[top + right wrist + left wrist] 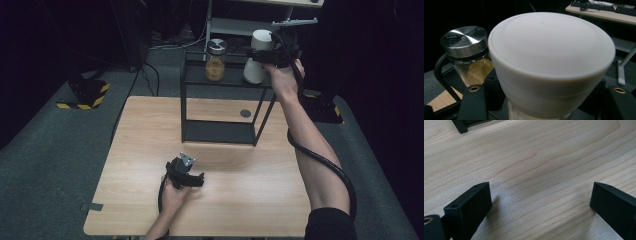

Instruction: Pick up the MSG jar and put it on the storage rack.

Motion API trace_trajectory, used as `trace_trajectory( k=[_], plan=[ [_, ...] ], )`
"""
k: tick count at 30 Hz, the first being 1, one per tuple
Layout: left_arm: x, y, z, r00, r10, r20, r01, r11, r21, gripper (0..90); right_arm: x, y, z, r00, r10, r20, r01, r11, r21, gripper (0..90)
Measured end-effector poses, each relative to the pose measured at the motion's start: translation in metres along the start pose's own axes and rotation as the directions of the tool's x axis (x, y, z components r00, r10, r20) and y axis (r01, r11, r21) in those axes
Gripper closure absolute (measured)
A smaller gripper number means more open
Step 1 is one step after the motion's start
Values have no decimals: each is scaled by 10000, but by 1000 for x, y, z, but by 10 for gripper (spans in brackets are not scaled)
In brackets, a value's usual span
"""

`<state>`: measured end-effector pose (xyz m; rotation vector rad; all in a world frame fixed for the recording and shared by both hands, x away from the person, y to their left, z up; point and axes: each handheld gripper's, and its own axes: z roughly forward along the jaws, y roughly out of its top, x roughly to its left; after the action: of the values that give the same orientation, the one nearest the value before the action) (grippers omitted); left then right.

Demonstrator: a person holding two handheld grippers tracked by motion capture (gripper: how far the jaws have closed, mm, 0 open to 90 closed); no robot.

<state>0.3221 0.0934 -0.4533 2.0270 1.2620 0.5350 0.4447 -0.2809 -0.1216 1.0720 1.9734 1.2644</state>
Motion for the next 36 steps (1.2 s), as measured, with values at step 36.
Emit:
trace_trajectory(
  k=[36],
  plan=[
    [2,0,0,9999,-96,43,96,9999,-46,39,-16,-12,11,9996,-64,-293,66,10000,71,243]
  ],
)
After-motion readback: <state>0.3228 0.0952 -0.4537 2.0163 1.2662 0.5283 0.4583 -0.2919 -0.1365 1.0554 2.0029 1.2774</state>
